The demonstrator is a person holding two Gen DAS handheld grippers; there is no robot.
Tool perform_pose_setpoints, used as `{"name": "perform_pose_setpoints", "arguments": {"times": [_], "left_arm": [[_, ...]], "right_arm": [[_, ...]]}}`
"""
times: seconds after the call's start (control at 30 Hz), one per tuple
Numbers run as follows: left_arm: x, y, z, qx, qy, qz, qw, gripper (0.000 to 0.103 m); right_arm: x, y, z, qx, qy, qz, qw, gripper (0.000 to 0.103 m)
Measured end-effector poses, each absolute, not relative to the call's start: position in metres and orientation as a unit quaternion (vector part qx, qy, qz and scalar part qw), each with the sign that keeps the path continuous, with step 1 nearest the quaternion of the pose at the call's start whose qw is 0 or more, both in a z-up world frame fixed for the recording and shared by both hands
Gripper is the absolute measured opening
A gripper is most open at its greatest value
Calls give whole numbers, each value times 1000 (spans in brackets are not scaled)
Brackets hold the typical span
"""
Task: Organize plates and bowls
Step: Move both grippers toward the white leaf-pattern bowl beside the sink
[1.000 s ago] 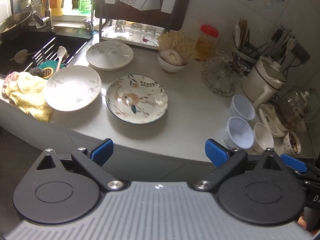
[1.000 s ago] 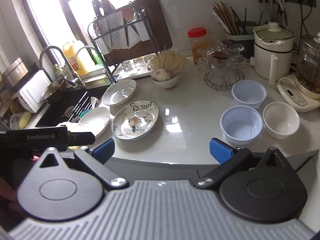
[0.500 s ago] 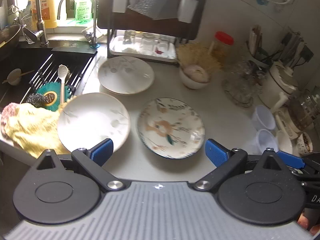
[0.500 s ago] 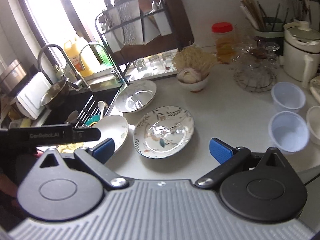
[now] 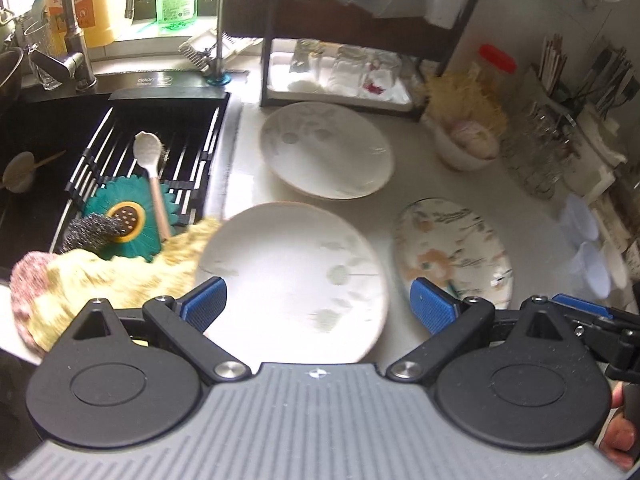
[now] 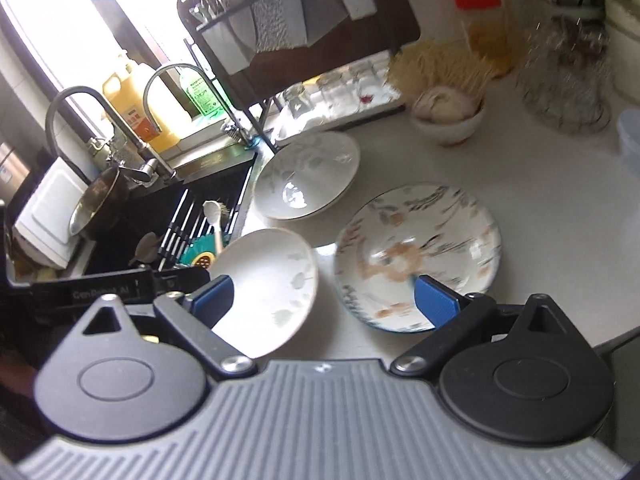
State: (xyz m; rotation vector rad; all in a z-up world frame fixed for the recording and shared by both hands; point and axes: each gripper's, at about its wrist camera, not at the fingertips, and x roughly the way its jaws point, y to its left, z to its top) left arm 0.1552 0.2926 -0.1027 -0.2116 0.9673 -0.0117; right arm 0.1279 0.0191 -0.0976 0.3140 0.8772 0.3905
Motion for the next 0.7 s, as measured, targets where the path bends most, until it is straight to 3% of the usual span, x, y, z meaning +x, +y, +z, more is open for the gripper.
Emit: {"name": "perform_pose_setpoints", "arguments": {"times": [0.5, 0.7], "left_arm": [[196, 376, -163, -130, 505, -40, 853, 99], [210, 392, -194, -124, 519, -60, 844, 94]], "right_arm": [[153, 93, -165, 195, 502, 153, 828, 68], [156, 103, -187, 177, 504, 119, 837, 67]]}}
